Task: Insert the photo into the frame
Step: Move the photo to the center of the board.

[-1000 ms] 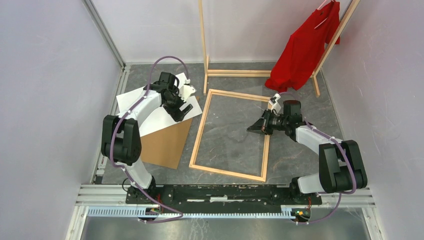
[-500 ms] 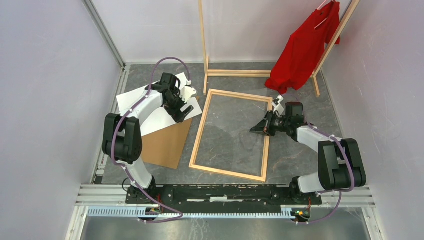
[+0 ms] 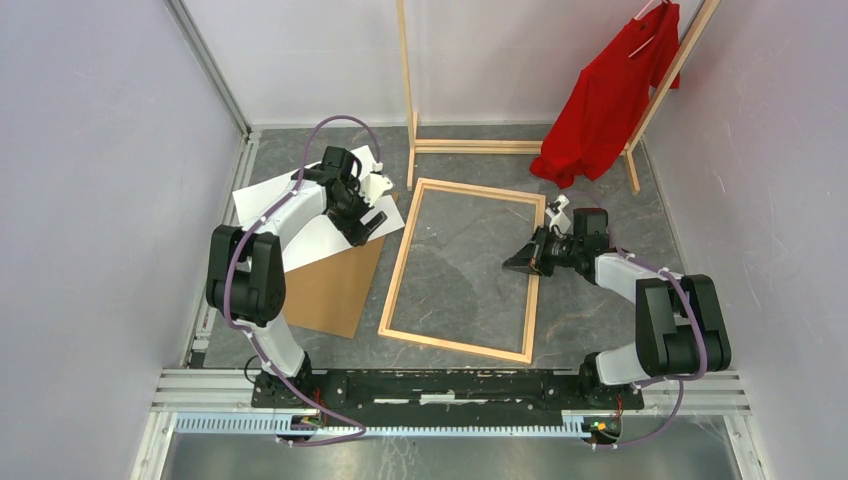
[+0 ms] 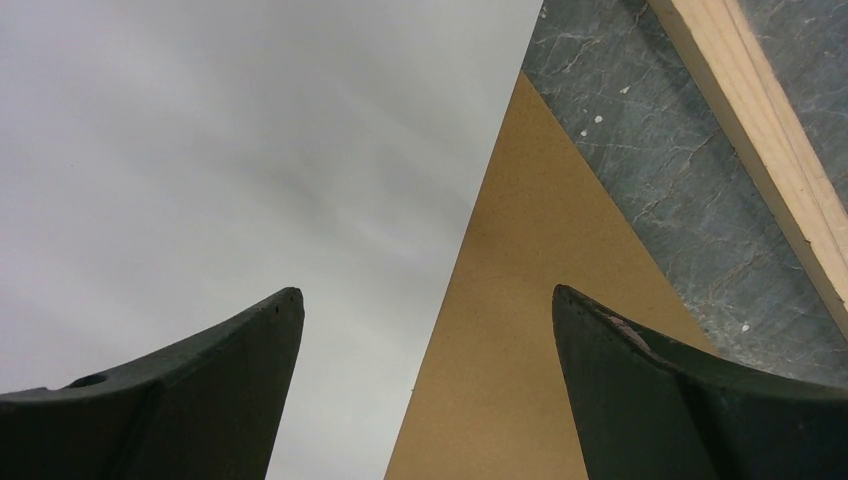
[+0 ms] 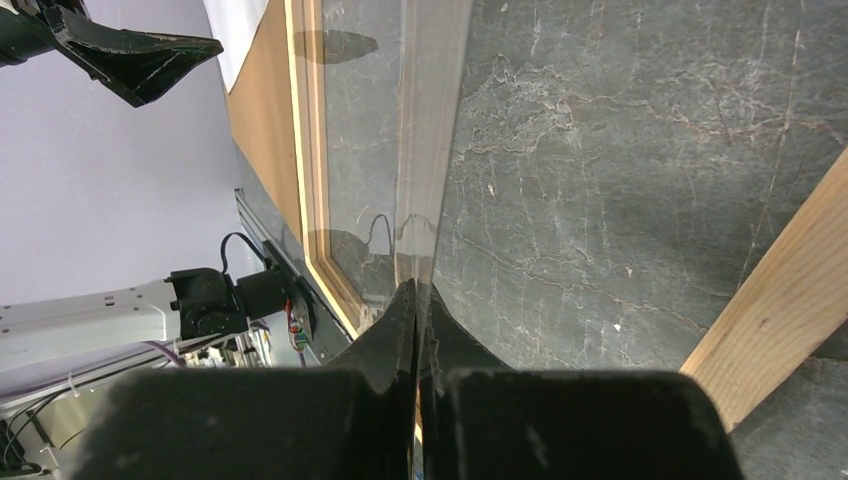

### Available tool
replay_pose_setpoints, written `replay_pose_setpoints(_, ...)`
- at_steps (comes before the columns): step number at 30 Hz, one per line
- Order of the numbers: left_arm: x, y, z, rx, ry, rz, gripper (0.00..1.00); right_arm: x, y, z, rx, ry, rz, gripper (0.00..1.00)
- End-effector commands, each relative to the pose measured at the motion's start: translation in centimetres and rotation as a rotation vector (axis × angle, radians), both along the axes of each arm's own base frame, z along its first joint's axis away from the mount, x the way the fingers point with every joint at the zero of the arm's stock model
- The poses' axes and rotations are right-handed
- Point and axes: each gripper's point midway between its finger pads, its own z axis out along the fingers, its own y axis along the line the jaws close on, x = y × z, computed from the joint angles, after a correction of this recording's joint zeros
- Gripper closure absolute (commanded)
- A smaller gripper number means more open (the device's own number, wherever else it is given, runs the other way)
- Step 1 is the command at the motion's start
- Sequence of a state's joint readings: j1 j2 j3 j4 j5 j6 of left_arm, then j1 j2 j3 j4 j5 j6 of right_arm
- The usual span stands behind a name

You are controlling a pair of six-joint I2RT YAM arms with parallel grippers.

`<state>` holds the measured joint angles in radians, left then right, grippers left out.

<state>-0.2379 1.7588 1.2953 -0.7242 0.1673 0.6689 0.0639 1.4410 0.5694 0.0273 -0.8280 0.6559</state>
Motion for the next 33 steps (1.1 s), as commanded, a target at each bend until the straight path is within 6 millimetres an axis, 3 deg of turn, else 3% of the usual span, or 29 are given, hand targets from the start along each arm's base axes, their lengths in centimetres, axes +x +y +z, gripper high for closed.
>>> replay_pose_setpoints(1, 0.8, -0.2, 0.7, 0.002, -0.032, -0.025, 0.0, -0.1, -0.1, 0.1, 0.001, -0.026, 0.016, 1.0)
replay_pose_setpoints(13, 0.6, -0.5, 0.6, 0.002, -0.027, -0.036, 0.0, -1.2, 0.2, 0.1, 0.032, 0.001, 0.042, 1.0)
replay_pose_setpoints(23, 0.4, -0.9, 0.3, 0.002, -0.019, -0.045, 0.0, -0.6, 0.3, 0.8, 0.04, -0.028, 0.045, 1.0)
replay_pose_setpoints(33, -0.1, -2.2, -1.3, 0.011, 0.01, -0.071, 0.0, 1.0, 0.6, 4.5, 0.062, -0.211, 0.066, 1.0)
